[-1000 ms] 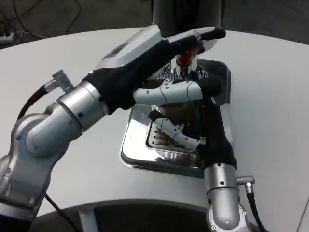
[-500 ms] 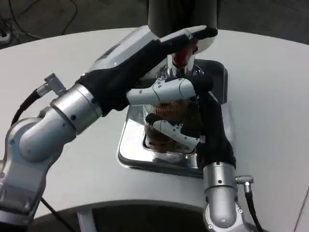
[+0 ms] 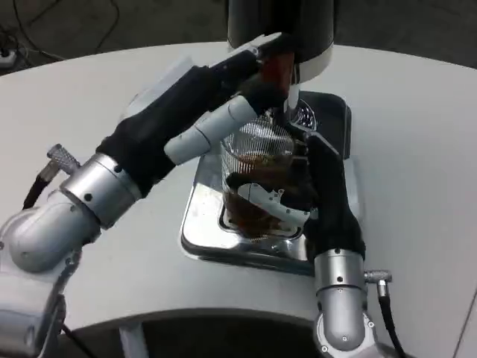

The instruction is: Grasp the cup under the faucet to collect the drink, then remove the cup.

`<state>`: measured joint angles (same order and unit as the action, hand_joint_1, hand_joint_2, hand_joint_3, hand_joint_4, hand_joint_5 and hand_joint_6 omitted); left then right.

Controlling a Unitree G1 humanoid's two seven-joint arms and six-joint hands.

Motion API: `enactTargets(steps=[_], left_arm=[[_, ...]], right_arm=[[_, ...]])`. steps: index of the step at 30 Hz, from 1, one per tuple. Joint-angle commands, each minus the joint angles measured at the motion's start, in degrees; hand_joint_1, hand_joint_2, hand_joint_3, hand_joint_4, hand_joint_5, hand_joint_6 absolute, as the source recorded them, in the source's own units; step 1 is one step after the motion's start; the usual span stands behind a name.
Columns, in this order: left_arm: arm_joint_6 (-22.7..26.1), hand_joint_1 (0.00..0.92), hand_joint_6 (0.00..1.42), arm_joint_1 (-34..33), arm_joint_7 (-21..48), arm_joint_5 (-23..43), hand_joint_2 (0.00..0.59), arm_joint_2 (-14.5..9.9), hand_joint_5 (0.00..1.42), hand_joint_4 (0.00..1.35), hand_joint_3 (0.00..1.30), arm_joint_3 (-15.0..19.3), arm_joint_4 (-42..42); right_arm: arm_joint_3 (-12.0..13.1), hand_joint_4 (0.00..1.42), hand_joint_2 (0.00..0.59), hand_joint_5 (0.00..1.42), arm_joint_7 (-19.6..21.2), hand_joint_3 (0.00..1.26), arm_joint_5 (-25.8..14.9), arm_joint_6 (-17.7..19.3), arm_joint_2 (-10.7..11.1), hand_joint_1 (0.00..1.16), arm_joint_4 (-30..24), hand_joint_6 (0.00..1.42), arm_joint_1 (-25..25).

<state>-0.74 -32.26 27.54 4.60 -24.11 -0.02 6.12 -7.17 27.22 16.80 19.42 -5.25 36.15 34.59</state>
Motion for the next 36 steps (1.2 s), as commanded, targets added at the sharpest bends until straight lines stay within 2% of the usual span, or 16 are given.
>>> enactTargets(steps=[1, 7, 9, 14, 23, 36], left_arm=[[2.0, 0.0, 0.06, 2.0, -0.4, 2.6, 0.063, 1.4, 0.05, 0.0, 0.12, 1.0, 0.2], [1.3, 0.0, 0.02, 2.7, -1.1, 4.1, 0.068, 3.7, 0.02, 0.0, 0.04, 1.7, -0.6], [0.8, 0.0, 0.01, 2.8, -1.0, 4.2, 0.069, 3.9, 0.02, 0.0, 0.0, 1.9, -0.8], [-0.7, 0.0, 0.0, 3.2, -0.5, 4.1, 0.068, 4.0, 0.01, 0.0, 0.0, 2.0, -0.9], [-3.9, 0.0, 0.0, 5.8, -0.3, 4.8, 0.077, 3.7, 0.0, 0.0, 0.0, 2.8, 2.2], [-2.3, 0.0, 0.0, 12.7, 0.0, 7.3, 0.078, 1.1, 0.0, 0.0, 0.0, 6.4, 12.1]], right_arm=[[0.1, 0.63, 0.159, 0.71, 0.4, 0.51, 0.1, -0.1, -0.9, 0.91, 0.2, 0.54, 0.1], [0.2, 0.63, 0.159, 0.71, 0.1, 0.52, 0.0, -0.3, -0.6, 0.91, -0.1, 0.56, 0.1], [0.3, 0.63, 0.159, 0.71, 0.0, 0.53, 0.0, -0.4, -0.5, 0.91, -0.2, 0.56, -0.1], [0.4, 0.63, 0.159, 0.71, -0.1, 0.53, -0.1, -0.4, -0.4, 0.91, -0.5, 0.56, -0.6], [0.4, 0.64, 0.159, 0.71, -0.4, 0.53, 0.0, -0.3, -0.3, 0.91, -2.6, 0.56, -1.4], [-0.9, 0.65, 0.159, 0.73, -1.9, 0.53, 0.7, -1.2, -0.8, 0.91, -7.0, 0.57, -3.9]])
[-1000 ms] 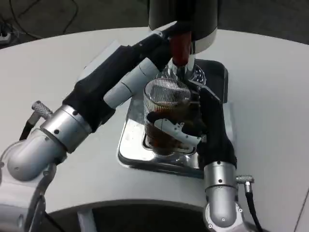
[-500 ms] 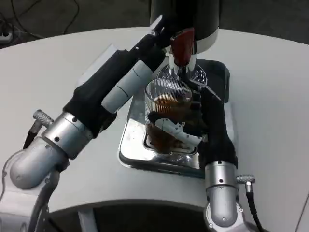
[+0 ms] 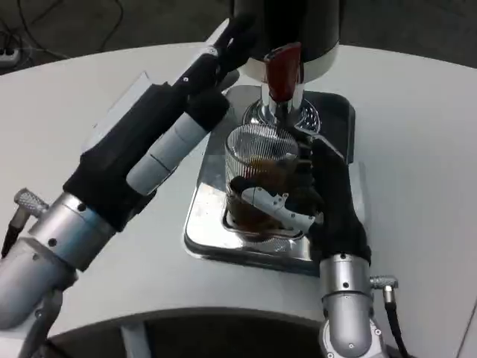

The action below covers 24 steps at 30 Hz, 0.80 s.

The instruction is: Grasp the cup under the faucet to collect the drink, then remove the cup.

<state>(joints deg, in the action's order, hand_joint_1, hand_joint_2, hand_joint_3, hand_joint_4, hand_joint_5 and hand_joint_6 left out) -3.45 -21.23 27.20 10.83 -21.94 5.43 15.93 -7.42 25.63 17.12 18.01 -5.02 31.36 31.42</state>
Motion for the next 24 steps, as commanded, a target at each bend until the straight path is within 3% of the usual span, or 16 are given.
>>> enactTargets(steps=[1, 11, 24], left_arm=[[0.5, 0.0, 0.0, 1.8, 0.3, 1.2, 0.078, -1.2, 0.0, 0.0, 0.0, 1.1, 2.6], [0.8, 0.0, 0.0, 4.3, 0.1, 2.3, 0.078, -2.3, 0.0, 0.0, 0.0, 2.3, 5.1], [0.5, 0.0, 0.0, 8.7, 0.0, 3.2, 0.078, -3.1, 0.0, 0.0, 0.0, 5.5, 7.0]], right_arm=[[-0.8, 0.65, 0.159, 0.73, -0.3, 0.53, 0.5, 0.2, -1.1, 0.91, -2.4, 0.57, -1.0], [-2.1, 0.68, 0.159, 0.75, -1.4, 0.54, 1.8, -0.5, -1.3, 0.91, -7.4, 0.6, -4.6], [-3.1, 0.73, 0.159, 0.83, -4.3, 0.63, 3.0, -1.8, -0.2, 0.91, -16.2, 0.76, -9.6]])
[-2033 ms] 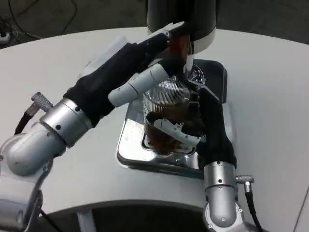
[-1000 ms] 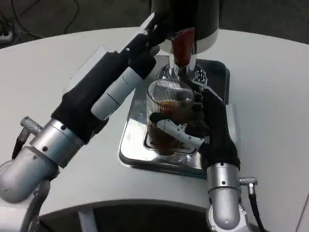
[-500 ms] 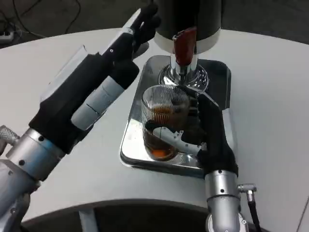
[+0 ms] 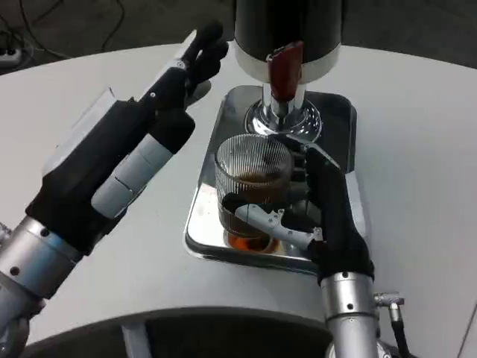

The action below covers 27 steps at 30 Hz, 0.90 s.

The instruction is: Grasp the cup under the faucet to collect the drink, then remove the cup.

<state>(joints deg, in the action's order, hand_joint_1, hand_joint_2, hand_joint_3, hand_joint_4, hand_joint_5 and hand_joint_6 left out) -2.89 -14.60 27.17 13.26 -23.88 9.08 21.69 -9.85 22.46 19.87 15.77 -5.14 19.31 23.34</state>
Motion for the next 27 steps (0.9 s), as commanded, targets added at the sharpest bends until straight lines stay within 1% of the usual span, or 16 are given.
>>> enactTargets(steps=[1, 4, 7, 10, 13, 14, 18, 22, 27], left_arm=[[-0.3, 0.0, 0.0, 2.4, 0.2, 0.7, 0.078, -1.4, 0.0, 0.0, 0.0, 2.2, 1.4], [-0.8, 0.0, 0.0, 3.3, 0.5, 0.6, 0.079, -1.9, 0.0, 0.0, 0.0, 3.0, 1.8], [-1.2, 0.0, 0.0, 4.0, 0.7, 0.7, 0.08, -2.1, 0.0, 0.0, 0.0, 3.4, 2.2], [-1.6, 0.0, 0.0, 4.6, 0.9, 0.6, 0.081, -2.4, 0.0, 0.0, 0.0, 3.9, 2.5], [-2.6, 0.0, 0.0, 5.6, 1.7, 0.5, 0.081, -3.6, 0.0, 0.0, 0.0, 5.0, 2.7], [-3.1, 0.0, 0.0, 5.9, 2.1, 0.4, 0.081, -4.1, 0.0, 0.0, 0.0, 5.4, 2.6], [-5.1, 0.0, 0.0, 7.2, 3.6, 0.4, 0.082, -5.4, 0.0, 0.0, 0.0, 6.4, 2.0], [-7.3, 0.0, 0.0, 8.5, 4.6, 0.1, 0.083, -6.4, 0.0, 0.0, 0.0, 7.2, 1.5], [-10.3, 0.0, 0.0, 10.0, 5.9, -0.4, 0.084, -7.9, 0.01, 0.0, 0.0, 7.9, 0.8]], right_arm=[[-0.7, 0.74, 0.159, 0.84, -1.8, 0.63, 0.1, 0.3, 0.2, 0.91, -5.5, 0.76, -2.3], [-0.8, 0.74, 0.16, 0.85, -3.6, 0.65, -0.2, -0.2, 0.9, 0.91, -8.9, 0.78, -4.3], [-0.6, 0.75, 0.156, 0.86, -5.0, 0.66, -0.4, -0.8, 1.2, 0.94, -11.6, 0.79, -6.1], [-0.5, 0.73, 0.137, 0.87, -6.4, 0.66, -0.5, -1.3, 1.5, 0.96, -14.1, 0.8, -7.7], [-0.5, 0.72, 0.12, 0.87, -8.7, 0.65, -1.0, -1.8, 2.3, 0.98, -18.6, 0.81, -11.3], [-0.5, 0.71, 0.103, 0.86, -9.2, 0.65, -1.1, -1.9, 2.4, 0.99, -19.6, 0.81, -12.1], [-0.6, 0.7, 0.075, 0.84, -11.3, 0.65, -1.7, -2.7, 3.2, 1.03, -23.9, 0.83, -15.2], [-0.5, 0.7, 0.07, 0.83, -13.5, 0.65, -2.4, -3.7, 4.0, 1.03, -28.5, 0.84, -18.2], [-0.3, 0.69, 0.06, 0.83, -15.5, 0.65, -2.9, -4.4, 4.4, 1.05, -32.2, 0.84, -20.8]])
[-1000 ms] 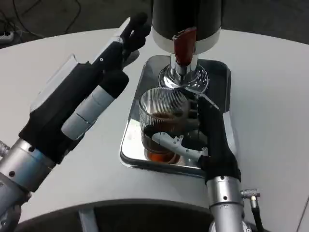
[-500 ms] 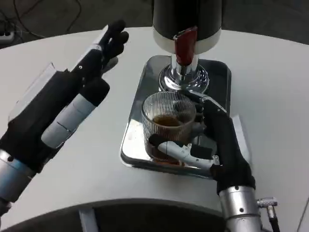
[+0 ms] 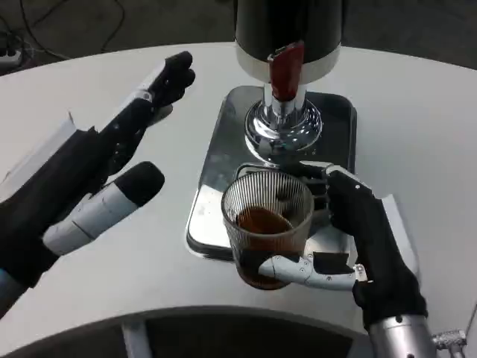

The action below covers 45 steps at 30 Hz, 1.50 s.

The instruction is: Grasp the cup under the faucet to collect the drink, then remove the cup.

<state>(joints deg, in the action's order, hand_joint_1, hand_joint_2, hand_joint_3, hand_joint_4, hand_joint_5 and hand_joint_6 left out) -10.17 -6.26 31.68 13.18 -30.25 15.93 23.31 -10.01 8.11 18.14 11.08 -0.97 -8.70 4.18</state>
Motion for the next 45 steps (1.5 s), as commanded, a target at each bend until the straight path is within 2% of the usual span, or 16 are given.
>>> enactTargets(steps=[1, 7, 18, 34, 45], left_arm=[[-3.7, 0.0, 0.0, 2.2, 1.9, -0.4, 0.084, -2.0, 0.01, 0.0, 0.0, 1.5, -1.1], [-5.7, 0.0, 0.0, 4.0, 2.6, -0.1, 0.084, -3.3, 0.01, 0.0, 0.0, 2.6, -2.6], [-7.2, 0.0, 0.0, 4.6, 3.0, -0.7, 0.085, -4.6, 0.02, 0.0, 0.0, 2.5, -4.1], [-10.0, 0.0, 0.0, 5.9, 3.5, -2.3, 0.085, -6.2, 0.03, 0.0, 0.0, 2.1, -4.9], [-16.1, 0.0, 0.0, 8.3, 3.6, -4.9, 0.086, -7.4, 0.03, 0.0, 0.0, 3.3, -5.7]], right_arm=[[-0.1, 0.7, 0.059, 0.83, -1.5, 0.65, -1.3, 0.1, 0.4, 1.05, -5.2, 0.84, -2.3], [0.1, 0.7, 0.055, 0.83, -2.7, 0.65, -1.9, -0.5, 0.9, 1.05, -7.3, 0.86, -4.2], [0.3, 0.7, 0.048, 0.83, -2.6, 0.65, -2.0, -0.6, 0.2, 1.06, -7.9, 0.86, -3.3], [1.7, 0.7, 0.047, 0.83, -2.8, 0.66, -2.8, -1.3, 0.4, 1.07, -9.8, 0.87, -3.7], [2.1, 0.7, 0.047, 0.83, -3.6, 0.66, -3.6, -2.0, 0.7, 1.07, -12.8, 0.88, -5.5]])
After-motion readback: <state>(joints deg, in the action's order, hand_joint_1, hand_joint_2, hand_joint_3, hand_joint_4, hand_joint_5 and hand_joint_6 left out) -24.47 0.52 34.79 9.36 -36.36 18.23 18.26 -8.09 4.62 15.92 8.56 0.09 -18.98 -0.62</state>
